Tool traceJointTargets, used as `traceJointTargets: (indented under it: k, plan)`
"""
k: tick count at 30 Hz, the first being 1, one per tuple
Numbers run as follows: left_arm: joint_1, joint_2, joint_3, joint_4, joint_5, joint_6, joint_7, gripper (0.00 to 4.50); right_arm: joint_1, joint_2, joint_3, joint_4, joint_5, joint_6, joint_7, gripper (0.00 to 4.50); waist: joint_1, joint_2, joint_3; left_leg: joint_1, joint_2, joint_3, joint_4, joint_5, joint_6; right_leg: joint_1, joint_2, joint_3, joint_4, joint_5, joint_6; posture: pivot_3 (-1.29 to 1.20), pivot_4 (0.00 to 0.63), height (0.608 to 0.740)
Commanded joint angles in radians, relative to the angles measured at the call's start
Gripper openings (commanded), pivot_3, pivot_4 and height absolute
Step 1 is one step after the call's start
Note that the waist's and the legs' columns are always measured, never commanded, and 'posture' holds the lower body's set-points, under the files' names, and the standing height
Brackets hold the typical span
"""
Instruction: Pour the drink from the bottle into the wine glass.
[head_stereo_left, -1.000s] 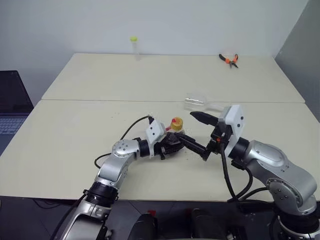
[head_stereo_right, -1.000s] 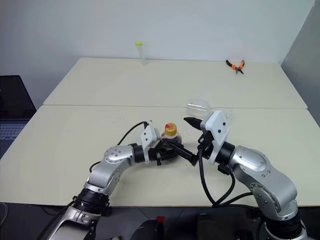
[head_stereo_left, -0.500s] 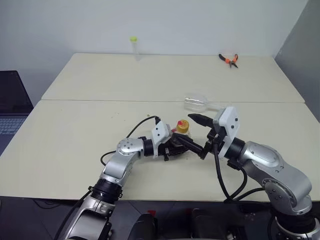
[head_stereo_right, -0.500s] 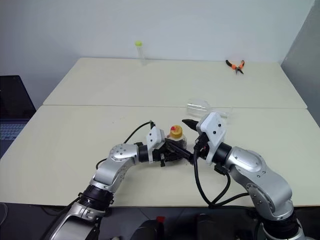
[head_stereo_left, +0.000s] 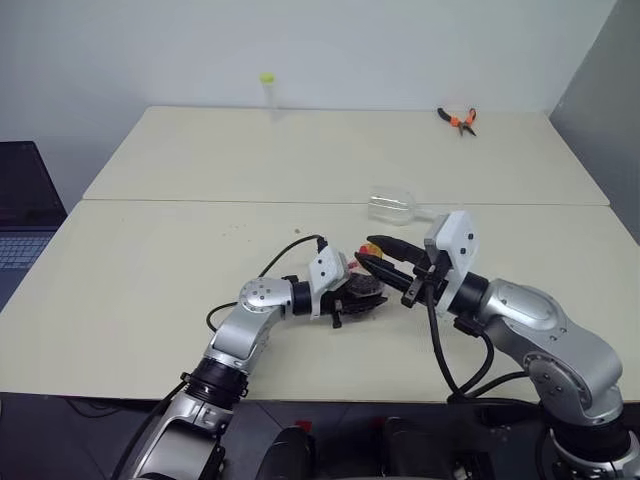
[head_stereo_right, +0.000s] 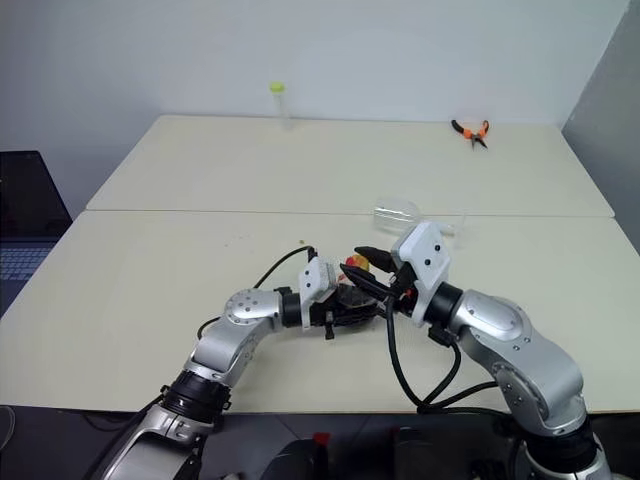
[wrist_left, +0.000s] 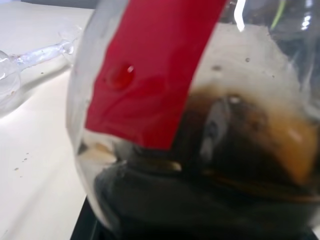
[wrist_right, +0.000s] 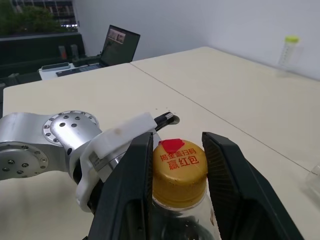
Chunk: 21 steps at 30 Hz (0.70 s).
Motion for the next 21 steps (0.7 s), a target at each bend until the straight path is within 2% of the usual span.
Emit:
traceJointTargets:
  k: [1,5,9,12,16,21]
  plan:
    - [-0.012,0.002,0.007,-0.105,-0.065,0.027,-0.047,1.48,-0.046,-0.098,-0.013,0.096,-0.018,-0.080,0.183,1.18,0.000,0.000,0.000,0.000,0.000,0.000,0.000,0.000,0.000,0.000,0.000,0.000,0.000,0.000,0.000,0.00,0.150,0.740]
    - [-0.001,0.029,-0.003,-0.193,-0.116,0.098,-0.110,1.36,-0.157,-0.232,0.029,0.314,-0.066,-0.214,0.467,1.18,-0.003,0.000,0.001,0.000,0.000,0.002,0.000,0.000,0.000,0.001,0.001,-0.001,0.000,0.000,0.000,0.00,0.150,0.740]
    - [0.014,0.051,-0.011,-0.269,-0.149,0.159,-0.134,1.29,-0.271,-0.298,0.089,0.500,-0.109,-0.309,0.668,1.18,-0.003,0.001,0.001,0.000,0.002,0.003,0.001,0.000,0.000,0.001,0.002,0.000,0.000,0.000,0.000,0.00,0.150,0.740]
    - [0.019,0.051,-0.005,-0.285,-0.150,0.175,-0.118,1.29,-0.307,-0.307,0.102,0.538,-0.108,-0.329,0.718,1.18,-0.001,0.001,0.001,-0.001,0.002,0.002,0.002,0.000,0.000,0.001,0.002,-0.001,0.000,0.000,0.000,0.00,0.150,0.740]
    - [0.024,0.038,0.008,-0.267,-0.134,0.169,-0.091,1.27,-0.282,-0.302,0.045,0.450,0.017,-0.190,0.685,1.18,0.002,0.001,0.001,-0.002,0.001,-0.001,0.005,0.000,0.000,0.001,0.000,-0.001,0.000,0.000,0.000,0.00,0.150,0.740]
    - [0.024,0.024,0.023,-0.230,-0.107,0.130,-0.049,1.25,-0.167,-0.269,-0.103,0.263,0.159,-0.043,0.507,2.86,0.008,0.001,0.002,-0.006,0.000,-0.004,0.008,0.000,0.000,0.000,-0.005,-0.002,0.000,0.000,0.000,0.00,0.150,0.740]
